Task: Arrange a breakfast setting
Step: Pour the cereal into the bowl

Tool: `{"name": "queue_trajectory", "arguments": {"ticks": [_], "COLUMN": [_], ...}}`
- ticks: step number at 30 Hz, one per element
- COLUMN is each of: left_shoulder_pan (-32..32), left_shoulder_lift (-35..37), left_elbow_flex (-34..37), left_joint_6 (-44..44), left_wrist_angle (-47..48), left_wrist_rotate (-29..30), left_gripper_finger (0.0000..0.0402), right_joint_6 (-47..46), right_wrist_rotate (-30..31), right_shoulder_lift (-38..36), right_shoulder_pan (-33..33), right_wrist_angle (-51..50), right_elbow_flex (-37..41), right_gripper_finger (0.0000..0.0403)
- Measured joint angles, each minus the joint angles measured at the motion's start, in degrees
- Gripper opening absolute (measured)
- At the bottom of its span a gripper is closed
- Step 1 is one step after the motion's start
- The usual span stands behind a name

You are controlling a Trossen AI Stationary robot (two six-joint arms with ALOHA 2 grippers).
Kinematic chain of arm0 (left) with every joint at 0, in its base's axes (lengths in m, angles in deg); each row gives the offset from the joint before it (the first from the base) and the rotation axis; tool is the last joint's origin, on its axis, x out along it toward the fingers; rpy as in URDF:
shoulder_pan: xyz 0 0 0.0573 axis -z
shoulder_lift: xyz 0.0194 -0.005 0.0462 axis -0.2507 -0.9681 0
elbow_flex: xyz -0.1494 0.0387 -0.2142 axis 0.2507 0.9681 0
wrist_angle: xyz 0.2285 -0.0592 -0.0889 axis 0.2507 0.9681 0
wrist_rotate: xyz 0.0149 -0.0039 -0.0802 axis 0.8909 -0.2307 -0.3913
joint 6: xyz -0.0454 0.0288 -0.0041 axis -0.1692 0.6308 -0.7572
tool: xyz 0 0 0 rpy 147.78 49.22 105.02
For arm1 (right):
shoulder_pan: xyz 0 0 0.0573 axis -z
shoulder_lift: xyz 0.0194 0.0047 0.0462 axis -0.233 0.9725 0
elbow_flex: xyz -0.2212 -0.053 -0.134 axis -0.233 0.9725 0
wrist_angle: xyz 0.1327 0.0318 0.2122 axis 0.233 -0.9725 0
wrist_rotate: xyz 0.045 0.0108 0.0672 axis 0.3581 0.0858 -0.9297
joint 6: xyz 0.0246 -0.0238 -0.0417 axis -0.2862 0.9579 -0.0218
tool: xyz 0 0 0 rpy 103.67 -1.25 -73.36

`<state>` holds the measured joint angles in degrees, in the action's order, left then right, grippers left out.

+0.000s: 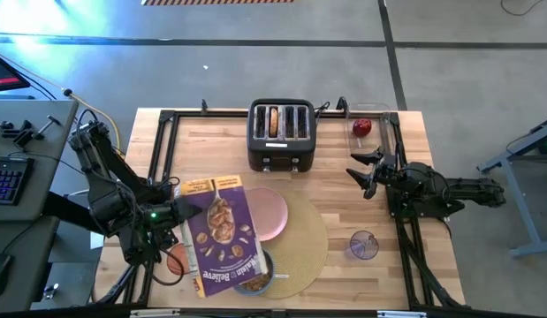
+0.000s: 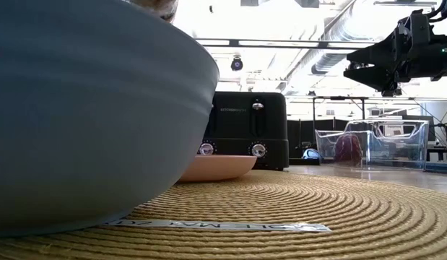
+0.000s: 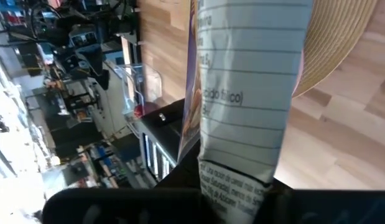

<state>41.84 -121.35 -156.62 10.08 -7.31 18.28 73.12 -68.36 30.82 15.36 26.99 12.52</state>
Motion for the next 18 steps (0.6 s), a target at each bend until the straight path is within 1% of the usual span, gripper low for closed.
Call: {"name": "queue_trajectory", "arguments": {"ticks": [3, 9, 18], "left_shoulder_pan": [0.0, 0.0, 0.0], "left_shoulder_lift": [0.0, 0.1, 0.2], "left_elbow_flex": [0.0, 0.0, 0.0], "left_joint_6": [-3.1, -9.3, -22.5], "left_wrist_angle": [0.0, 0.0, -0.1], "left_wrist_rotate": [-0.4, -3.4, -3.5], "left_gripper_finger": [0.0005, 0.0005, 0.0005], "right_joint_6": [0.0, 0.0, 0.0], "right_wrist_rotate": [0.0, 0.0, 0.0], "right_shoulder_lift": [0.0, 0.0, 0.0], "right_shoulder_pan": [0.0, 0.0, 0.0], "right_wrist_angle": [0.0, 0.0, 0.0], "right_elbow_flex": [0.0, 0.0, 0.0], "right_gripper_finger": [0.0284, 0.0284, 0.0284]}}
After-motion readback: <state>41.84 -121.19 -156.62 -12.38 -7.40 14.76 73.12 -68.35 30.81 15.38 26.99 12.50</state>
